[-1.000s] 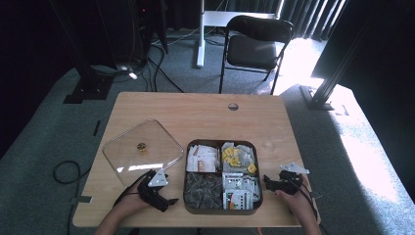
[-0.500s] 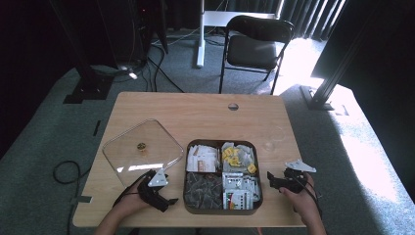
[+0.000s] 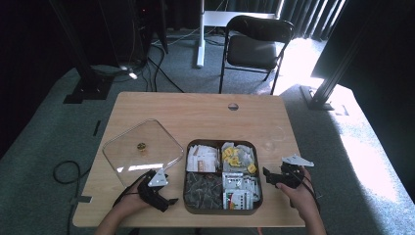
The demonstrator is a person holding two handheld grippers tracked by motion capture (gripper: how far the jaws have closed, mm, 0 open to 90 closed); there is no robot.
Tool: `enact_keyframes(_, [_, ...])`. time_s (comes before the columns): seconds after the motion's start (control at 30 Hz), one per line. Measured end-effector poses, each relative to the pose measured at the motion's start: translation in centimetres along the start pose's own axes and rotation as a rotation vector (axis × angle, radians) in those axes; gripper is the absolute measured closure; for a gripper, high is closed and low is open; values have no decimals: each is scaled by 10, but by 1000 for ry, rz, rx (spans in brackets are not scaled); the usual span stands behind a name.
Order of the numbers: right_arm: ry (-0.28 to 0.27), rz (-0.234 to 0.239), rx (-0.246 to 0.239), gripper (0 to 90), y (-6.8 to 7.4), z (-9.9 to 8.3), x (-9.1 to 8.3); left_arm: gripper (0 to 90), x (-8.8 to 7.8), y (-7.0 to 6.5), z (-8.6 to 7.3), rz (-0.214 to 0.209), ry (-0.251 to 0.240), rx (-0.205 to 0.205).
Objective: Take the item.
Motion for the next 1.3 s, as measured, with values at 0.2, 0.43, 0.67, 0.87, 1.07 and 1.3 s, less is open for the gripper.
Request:
enact_keyframes(0.2, [-5, 23, -39, 137, 8, 12, -4, 21, 0, 0, 0, 0, -1, -2])
enact_keyframes(0.43, [-18, 47, -82, 156, 21, 29, -3, 22, 0, 0, 0, 0, -1, -2])
enact_keyframes(0.67, [-52, 95, -145, 159, 36, 45, 1, 22, 0, 0, 0, 0, -2, -2])
enact_keyframes(0.87, [-47, 121, -206, 193, 50, 53, 10, 22, 0, 0, 0, -1, -1, -1])
enact_keyframes(1.07, [-49, 159, -205, 220, 56, 61, 19, 22, 0, 0, 0, 0, -1, 0])
enact_keyframes(1.3, [-76, 114, -218, 439, 58, 70, 32, 22, 0, 0, 0, 0, -2, 0])
Point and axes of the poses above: each handheld gripper's, and its own axes: x roughly forward along the jaws, z roughly out of its top, y roughly to its left, the point moved 8 cm from there along x, roughly forward along the jaws, and after that the axes turned 9 degrees about y, right-handed, at the moved point
